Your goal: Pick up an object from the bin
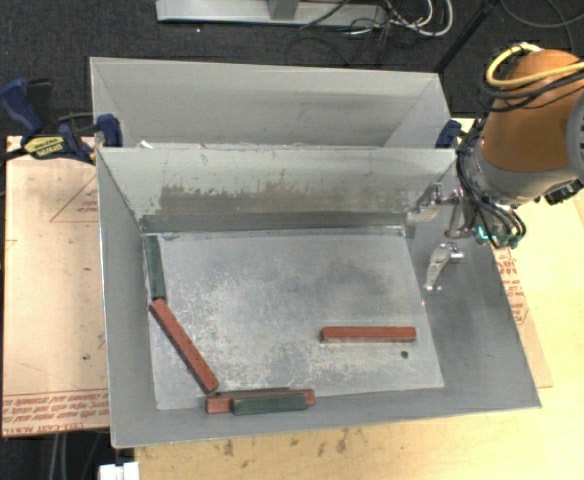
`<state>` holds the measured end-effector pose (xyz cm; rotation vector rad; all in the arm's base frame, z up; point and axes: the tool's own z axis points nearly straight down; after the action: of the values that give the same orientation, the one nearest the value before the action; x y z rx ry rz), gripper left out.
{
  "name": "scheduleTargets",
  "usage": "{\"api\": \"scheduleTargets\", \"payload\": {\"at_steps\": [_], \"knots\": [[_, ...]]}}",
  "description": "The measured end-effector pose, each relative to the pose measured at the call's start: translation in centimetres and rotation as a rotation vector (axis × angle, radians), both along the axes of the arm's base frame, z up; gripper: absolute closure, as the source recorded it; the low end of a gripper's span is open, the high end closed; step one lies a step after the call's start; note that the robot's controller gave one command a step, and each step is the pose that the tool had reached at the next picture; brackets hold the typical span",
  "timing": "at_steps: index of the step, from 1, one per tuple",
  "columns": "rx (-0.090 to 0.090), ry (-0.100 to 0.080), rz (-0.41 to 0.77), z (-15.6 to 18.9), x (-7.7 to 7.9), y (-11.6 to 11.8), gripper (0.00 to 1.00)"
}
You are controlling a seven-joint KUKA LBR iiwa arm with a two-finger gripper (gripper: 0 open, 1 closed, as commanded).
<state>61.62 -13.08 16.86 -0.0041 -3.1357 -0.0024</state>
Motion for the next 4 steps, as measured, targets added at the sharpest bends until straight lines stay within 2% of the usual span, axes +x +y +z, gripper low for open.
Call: {"api": "scheduleTargets", "payload": {"at_steps": [1, 2, 3, 4], "knots": [[-0.001, -0.007, 0.002, 0.4, 0.2, 0.0, 0.0], [-0.001, -0.01, 0.097, -5.3, -2.7, 4.0, 0.0], [0.001, 0.0, 0.076, -6.0, -5.1, 6.2, 0.0], [0.001, -0.006, 0.317, -5.0, -8.7, 10.0, 0.0]]}}
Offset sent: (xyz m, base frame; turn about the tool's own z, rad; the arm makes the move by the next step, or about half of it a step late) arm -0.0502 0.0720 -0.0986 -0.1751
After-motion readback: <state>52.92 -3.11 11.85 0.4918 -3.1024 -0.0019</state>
